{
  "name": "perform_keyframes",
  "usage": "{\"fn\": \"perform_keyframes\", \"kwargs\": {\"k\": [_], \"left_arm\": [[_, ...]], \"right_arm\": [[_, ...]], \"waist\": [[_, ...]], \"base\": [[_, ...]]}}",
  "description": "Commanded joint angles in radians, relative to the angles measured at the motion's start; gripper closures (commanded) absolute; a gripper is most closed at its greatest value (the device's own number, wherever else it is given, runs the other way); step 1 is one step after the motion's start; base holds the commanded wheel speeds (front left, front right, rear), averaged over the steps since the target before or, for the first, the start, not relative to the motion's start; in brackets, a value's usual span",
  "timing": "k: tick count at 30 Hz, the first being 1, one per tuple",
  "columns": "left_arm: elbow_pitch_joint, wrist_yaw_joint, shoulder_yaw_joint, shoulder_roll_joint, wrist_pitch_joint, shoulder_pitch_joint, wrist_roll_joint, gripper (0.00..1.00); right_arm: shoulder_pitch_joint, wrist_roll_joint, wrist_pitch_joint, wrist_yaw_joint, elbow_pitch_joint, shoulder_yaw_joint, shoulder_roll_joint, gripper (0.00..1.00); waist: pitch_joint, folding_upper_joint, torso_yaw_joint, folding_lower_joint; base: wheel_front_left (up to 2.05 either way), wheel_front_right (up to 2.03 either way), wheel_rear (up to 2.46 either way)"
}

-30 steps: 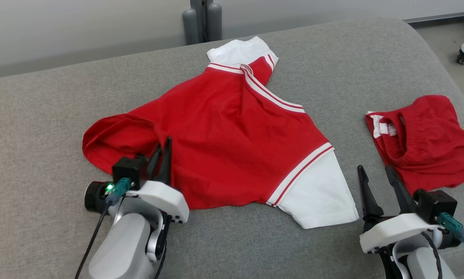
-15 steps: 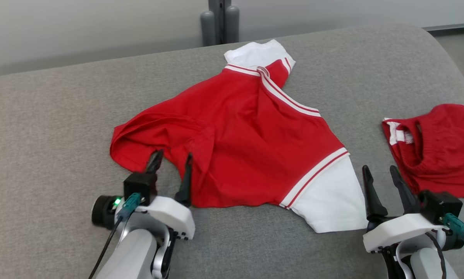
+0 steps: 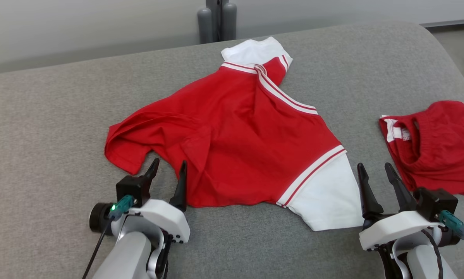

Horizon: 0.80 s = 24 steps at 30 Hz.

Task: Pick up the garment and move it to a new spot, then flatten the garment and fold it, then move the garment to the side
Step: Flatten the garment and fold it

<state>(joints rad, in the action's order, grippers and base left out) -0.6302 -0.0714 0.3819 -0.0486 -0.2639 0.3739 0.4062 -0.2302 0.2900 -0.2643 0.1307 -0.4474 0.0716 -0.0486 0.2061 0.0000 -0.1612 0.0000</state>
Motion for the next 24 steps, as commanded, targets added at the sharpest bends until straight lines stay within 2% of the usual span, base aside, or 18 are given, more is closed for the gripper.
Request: {"fn": "perform_keyframes", "kwargs": {"k": [1,8,12,21,22,23,24], "left_arm": [[-0.007,0.006,0.007,-0.004,0.0,0.031,-0.003,0.0],[-0.172,0.04,0.086,-0.005,0.0,0.14,0.126,0.0],[-0.237,0.031,0.127,-0.004,0.0,0.193,0.196,0.0],[-0.26,0.023,0.192,-0.005,0.0,0.245,0.252,0.0],[-0.261,0.02,0.196,-0.005,0.0,0.249,0.254,0.14],[-0.255,0.015,0.2,-0.004,0.0,0.256,0.244,0.66],[-0.246,0.012,0.198,-0.004,0.0,0.261,0.237,1.0]], "right_arm": [[-0.011,-0.002,0.0,0.0,0.0,-0.002,-0.005,0.0],[-0.02,0.009,0.0,0.0,-0.001,0.002,-0.005,0.0],[-0.022,0.011,0.0,0.0,0.002,0.003,-0.005,0.0],[-0.029,0.02,0.0,0.0,0.006,0.008,-0.005,0.0],[-0.03,0.02,0.0,0.0,0.006,0.009,-0.005,0.0],[-0.03,0.021,0.0,0.0,0.006,0.01,-0.005,0.0],[-0.031,0.021,0.0,0.0,0.005,0.009,-0.005,0.0]], "waist": [[0.011,0.0,-0.012,0.0],[0.033,0.0,-0.051,0.0],[0.04,0.0,-0.063,0.0],[0.057,0.0,-0.072,0.0],[0.057,0.0,-0.072,0.0],[0.057,0.0,-0.072,0.0],[0.056,0.0,-0.071,0.0]], "base": [[0.0,0.0,0.0],[0.0,0.0,0.0],[0.0,0.0,0.0],[0.0,0.0,0.0],[0.0,0.0,0.0],[0.0,0.0,0.0],[0.0,0.0,0.0]]}}
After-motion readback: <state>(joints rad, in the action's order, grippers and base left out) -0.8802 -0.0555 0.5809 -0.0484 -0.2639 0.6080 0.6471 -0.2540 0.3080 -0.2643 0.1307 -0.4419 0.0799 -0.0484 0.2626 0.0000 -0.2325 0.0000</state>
